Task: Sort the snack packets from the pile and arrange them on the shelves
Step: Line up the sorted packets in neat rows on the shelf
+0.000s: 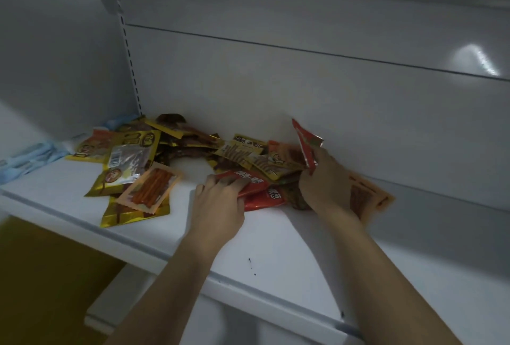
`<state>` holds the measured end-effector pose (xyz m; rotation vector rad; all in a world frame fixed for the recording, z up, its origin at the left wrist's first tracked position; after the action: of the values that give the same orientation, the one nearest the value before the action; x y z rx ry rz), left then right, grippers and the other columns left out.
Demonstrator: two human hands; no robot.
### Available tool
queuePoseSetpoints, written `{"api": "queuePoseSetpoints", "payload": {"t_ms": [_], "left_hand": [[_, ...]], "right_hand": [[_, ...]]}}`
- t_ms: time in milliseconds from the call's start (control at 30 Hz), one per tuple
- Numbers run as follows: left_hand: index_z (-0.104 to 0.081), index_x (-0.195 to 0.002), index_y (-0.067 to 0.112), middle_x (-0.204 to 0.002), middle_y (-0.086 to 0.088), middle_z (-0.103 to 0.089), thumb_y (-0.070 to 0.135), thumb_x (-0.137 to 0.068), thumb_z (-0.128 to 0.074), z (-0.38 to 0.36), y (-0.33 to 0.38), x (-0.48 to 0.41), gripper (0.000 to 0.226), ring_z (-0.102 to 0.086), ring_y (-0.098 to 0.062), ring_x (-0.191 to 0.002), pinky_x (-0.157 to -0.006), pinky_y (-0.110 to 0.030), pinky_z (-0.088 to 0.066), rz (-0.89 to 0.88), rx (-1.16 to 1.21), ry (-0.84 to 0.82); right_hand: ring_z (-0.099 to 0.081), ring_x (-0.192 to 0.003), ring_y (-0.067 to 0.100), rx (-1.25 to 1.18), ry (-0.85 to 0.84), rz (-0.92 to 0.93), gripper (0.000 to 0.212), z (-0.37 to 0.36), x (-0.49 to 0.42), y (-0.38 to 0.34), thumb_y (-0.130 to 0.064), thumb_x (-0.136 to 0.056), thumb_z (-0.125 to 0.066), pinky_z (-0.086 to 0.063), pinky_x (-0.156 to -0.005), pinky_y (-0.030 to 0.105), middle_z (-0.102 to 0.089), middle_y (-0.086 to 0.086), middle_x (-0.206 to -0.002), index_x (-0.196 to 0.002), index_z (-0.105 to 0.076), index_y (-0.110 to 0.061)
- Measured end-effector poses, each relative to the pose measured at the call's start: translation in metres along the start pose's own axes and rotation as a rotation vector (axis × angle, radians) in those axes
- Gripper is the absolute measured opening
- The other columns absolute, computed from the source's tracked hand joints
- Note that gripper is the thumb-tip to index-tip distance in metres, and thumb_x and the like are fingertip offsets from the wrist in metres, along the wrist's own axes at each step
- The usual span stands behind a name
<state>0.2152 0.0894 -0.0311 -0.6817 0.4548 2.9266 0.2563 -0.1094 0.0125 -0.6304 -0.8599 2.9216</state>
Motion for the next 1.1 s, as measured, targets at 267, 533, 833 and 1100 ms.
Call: {"api": "queuePoseSetpoints", "payload": {"t_ms": [267, 533, 833, 1100], "left_hand": [[-0.077, -0.092, 0.030, -0.081, 0.011, -0.068, 0.056, -0.086, -0.057, 0.027, 0.033, 0.023, 0.033, -0.054, -0.016, -0.085, -0.077, -0.025, -0.022, -0.323, 0.112, 0.209], [-0.072, -0.101, 0.026, -0.103, 0.006, -0.069, 0.060, -0.089, -0.039, 0.033, 0.018, 0.021, 0.048, -0.056, -0.018, -0.099, -0.084, -0.030, -0.032, -0.090, 0.132, 0.172], [-0.030, -0.144, 0.046, -0.133, 0.003, -0.055, 0.082, -0.076, -0.033, 0.002, 0.000, 0.017, 0.077, -0.045, -0.021, -0.123, -0.099, -0.041, -0.030, 0.105, -0.032, -0.169], [-0.051, -0.130, 0.042, -0.120, 0.008, -0.060, 0.051, -0.071, -0.082, 0.003, -0.007, 0.017, 0.067, -0.059, -0.013, -0.108, -0.100, -0.038, -0.048, 0.192, 0.488, -0.226]], "right_hand": [[-0.063, -0.078, -0.004, -0.615, 0.208, -0.103, 0.048, 0.044, 0.004, 0.015, -0.004, -0.092, -0.051, -0.052, -0.070, 0.012, -0.062, -0.015, -0.089, -0.133, -0.056, -0.029], [-0.067, -0.080, 0.008, -0.641, -0.030, -0.160, 0.031, 0.021, 0.002, 0.024, -0.003, -0.085, -0.063, -0.053, -0.063, 0.022, -0.070, 0.000, -0.102, -0.110, -0.068, -0.021], [-0.068, -0.100, 0.011, -0.502, -0.473, 0.011, 0.070, -0.014, 0.010, 0.017, -0.026, -0.069, -0.086, -0.055, -0.091, 0.039, -0.069, -0.012, -0.114, -0.131, -0.058, -0.041], [-0.069, -0.097, 0.012, -0.495, -0.518, -0.032, 0.041, -0.021, 0.010, 0.021, -0.022, -0.077, -0.082, -0.056, -0.091, 0.039, -0.068, -0.010, -0.113, -0.112, -0.069, -0.037]]}}
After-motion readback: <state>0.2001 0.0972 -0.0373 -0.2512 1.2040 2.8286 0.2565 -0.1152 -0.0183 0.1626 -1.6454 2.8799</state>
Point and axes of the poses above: each hand's wrist, its own x-axis away from the middle knuckle, its own z-axis out of the back of the hand, y = z × x, the point moved 8 cm from there along -x, towards the middle knuckle
